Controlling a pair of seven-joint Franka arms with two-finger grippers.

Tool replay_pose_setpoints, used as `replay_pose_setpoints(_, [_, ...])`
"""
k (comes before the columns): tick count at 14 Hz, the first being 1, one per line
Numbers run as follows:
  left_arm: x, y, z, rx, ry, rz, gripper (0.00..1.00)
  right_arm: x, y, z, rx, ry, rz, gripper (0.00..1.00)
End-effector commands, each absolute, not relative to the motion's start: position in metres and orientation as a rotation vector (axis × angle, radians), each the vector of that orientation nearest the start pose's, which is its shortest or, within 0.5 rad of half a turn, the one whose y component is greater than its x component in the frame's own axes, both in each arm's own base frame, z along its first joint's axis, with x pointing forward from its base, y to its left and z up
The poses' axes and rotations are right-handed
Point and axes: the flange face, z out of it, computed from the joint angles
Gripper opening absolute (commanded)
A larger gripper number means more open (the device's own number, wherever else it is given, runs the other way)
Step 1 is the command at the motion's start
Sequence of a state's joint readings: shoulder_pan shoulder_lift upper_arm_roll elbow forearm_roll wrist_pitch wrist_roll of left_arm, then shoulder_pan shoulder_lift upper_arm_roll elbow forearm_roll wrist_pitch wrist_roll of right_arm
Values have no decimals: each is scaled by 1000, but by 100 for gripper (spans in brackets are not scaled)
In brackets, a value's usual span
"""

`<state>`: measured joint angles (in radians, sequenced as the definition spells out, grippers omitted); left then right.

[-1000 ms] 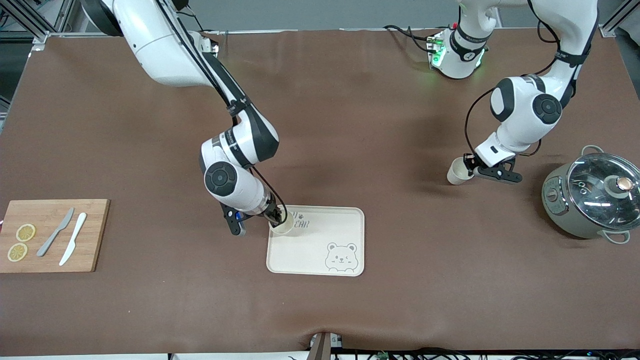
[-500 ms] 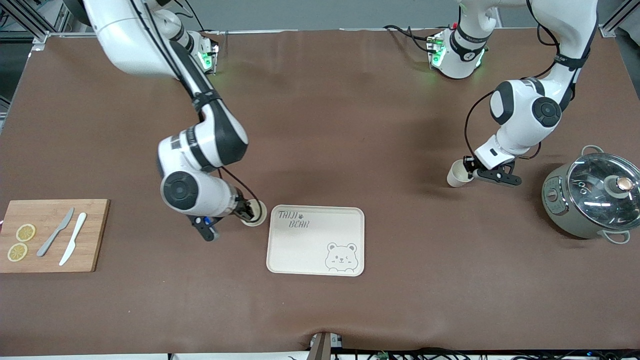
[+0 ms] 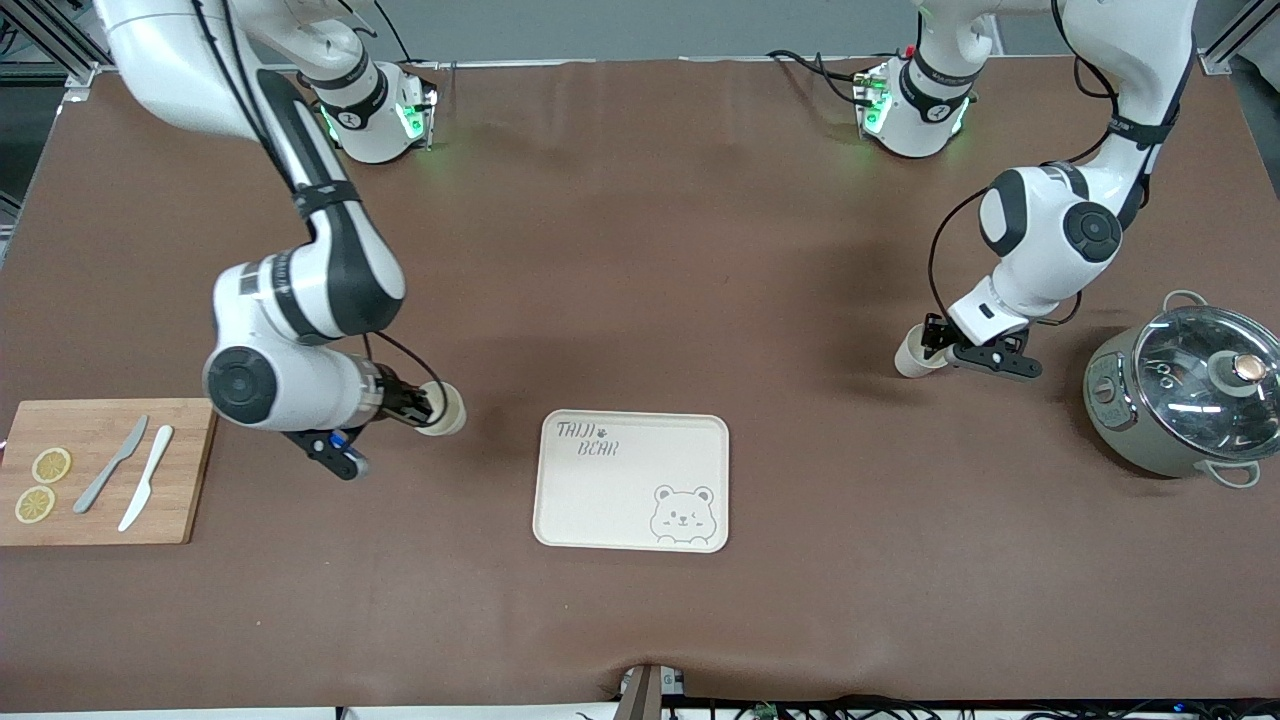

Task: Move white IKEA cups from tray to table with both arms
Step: 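Carry the cup toward the board while the left gripper sets its cup down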

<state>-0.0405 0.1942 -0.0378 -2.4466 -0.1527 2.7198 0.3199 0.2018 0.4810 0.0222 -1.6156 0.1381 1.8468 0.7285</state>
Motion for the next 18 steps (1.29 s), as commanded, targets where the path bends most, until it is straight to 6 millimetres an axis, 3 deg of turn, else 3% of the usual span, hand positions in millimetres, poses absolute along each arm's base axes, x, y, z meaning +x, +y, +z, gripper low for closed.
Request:
replay_pose_setpoints(1, [499, -35, 232, -3184, 430, -174, 100, 614, 100, 337, -2999, 695, 454, 0])
replay_pose_setpoints(5, [503, -38, 244, -3184, 423, -206, 100, 612, 29, 319, -3045, 539, 443, 0])
replay_pose_setpoints(9, [519, -38, 278, -3201, 417, -198, 100, 611, -30, 306, -3059, 433, 412, 0])
replay_pose_setpoints(13, [540, -48, 325, -3237, 374, -146, 100, 609, -57, 298, -3058, 361, 375, 0])
replay_pose_setpoints(15, [554, -54, 354, -3252, 340, -97, 100, 606, -81, 288, -3034, 390, 389, 0])
replay_pose_setpoints(18, [574, -71, 401, -3257, 289, -81, 100, 604, -84, 282, -3033, 370, 401, 0])
